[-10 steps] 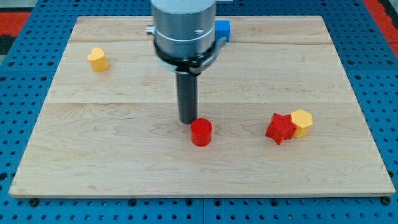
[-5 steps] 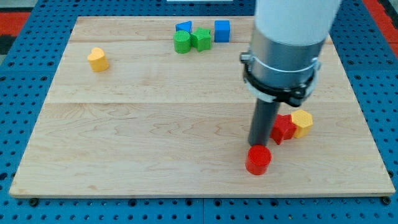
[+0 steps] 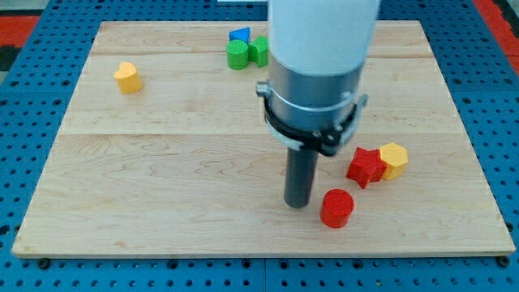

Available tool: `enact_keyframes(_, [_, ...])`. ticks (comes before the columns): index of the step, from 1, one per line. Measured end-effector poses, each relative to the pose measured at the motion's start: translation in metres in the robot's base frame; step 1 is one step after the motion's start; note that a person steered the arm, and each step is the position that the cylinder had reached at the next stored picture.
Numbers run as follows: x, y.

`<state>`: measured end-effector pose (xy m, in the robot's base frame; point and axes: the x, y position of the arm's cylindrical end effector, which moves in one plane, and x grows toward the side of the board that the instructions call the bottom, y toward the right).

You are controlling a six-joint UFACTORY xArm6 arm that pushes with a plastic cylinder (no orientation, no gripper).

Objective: Slide the red circle to the bottom left of the red star

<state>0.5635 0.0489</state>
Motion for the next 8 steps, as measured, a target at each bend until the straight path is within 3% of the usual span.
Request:
enact_keyframes(1, [0.034,0.013])
enact_keyframes(2, [0.035,0.036])
enact_keyframes(4, [-0.005,0.043])
enact_keyframes(6, [-0.007,0.094])
enact_keyframes(7, [0.025,0.076])
enact_keyframes(8, [0.032,0.021])
